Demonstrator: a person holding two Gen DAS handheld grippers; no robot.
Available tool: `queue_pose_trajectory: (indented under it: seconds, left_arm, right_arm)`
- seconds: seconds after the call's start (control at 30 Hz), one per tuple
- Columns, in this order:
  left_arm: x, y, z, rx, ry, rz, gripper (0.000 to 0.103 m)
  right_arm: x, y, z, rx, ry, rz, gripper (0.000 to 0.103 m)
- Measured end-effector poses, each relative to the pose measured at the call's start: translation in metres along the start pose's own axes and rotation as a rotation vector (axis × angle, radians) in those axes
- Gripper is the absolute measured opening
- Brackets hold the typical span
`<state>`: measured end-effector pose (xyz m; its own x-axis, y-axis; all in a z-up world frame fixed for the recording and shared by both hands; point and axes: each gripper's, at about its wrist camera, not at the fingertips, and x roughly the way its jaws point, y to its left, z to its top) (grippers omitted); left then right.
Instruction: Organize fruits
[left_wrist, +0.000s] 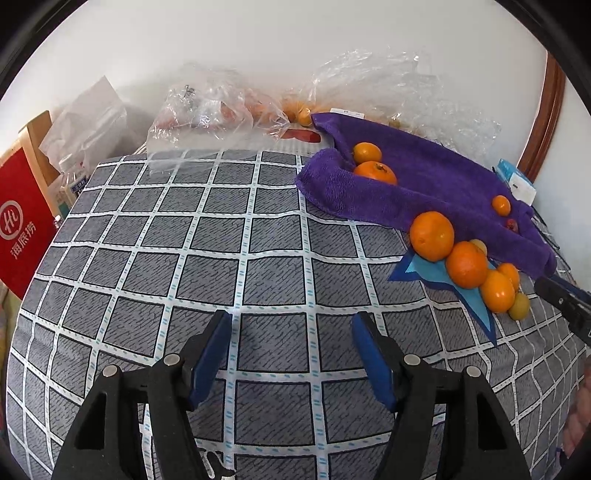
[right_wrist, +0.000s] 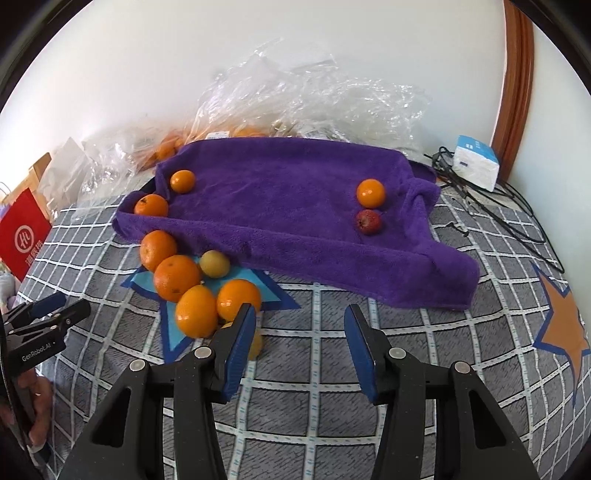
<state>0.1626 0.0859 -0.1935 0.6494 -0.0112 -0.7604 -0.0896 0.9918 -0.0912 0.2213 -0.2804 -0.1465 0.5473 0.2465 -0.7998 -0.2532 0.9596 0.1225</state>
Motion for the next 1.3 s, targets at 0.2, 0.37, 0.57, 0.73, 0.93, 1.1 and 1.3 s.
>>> queue_pose_trajectory:
  seconds: [0.2, 0.37, 0.57, 0.73, 0.93, 1.1, 1.3]
  left_arm:
    - [0.0, 0.003, 0.0, -0.002, 0.001, -0.011, 0.067]
    - [0.001, -0.005, 0.0, 0.039, 0.013, -0.007, 0.071]
    - [0.0, -0.002, 0.001, 0.021, 0.008, -0.03, 0.071]
    - [-0.002, -0.001, 0.0, 0.014, 0.001, -0.036, 0.071]
    - [-0.005, 0.007, -0.001, -0.023, -0.01, -0.048, 0.061]
    - [-0.019, -0.003, 0.007, 0.0, 0.01, -0.071, 0.055]
    - [-0.025, -0.041, 0.032, 0.06, -0.027, -0.119, 0.055]
  right_arm:
    - [-0.002, 0.009, -0.001, -0.027, 0.004, 0.01, 0.05]
    - [0.002, 0.014, -0.008, -0.036, 0.013, 0.058, 0.05]
    - [0.02, 0.023, -0.011, -0.059, 0.071, 0.067, 0.039]
    - [0.023, 0.029, -0.013, -0.094, 0.075, 0.066, 0.028]
    - [0.006, 0.011, -0.019, -0.066, 0.025, 0.035, 0.028]
    - [0.003, -0.02, -0.017, -0.045, 0.029, -0.027, 0.028]
    - [0.008, -0.055, -0.007, 0.03, 0.004, -0.045, 0.028]
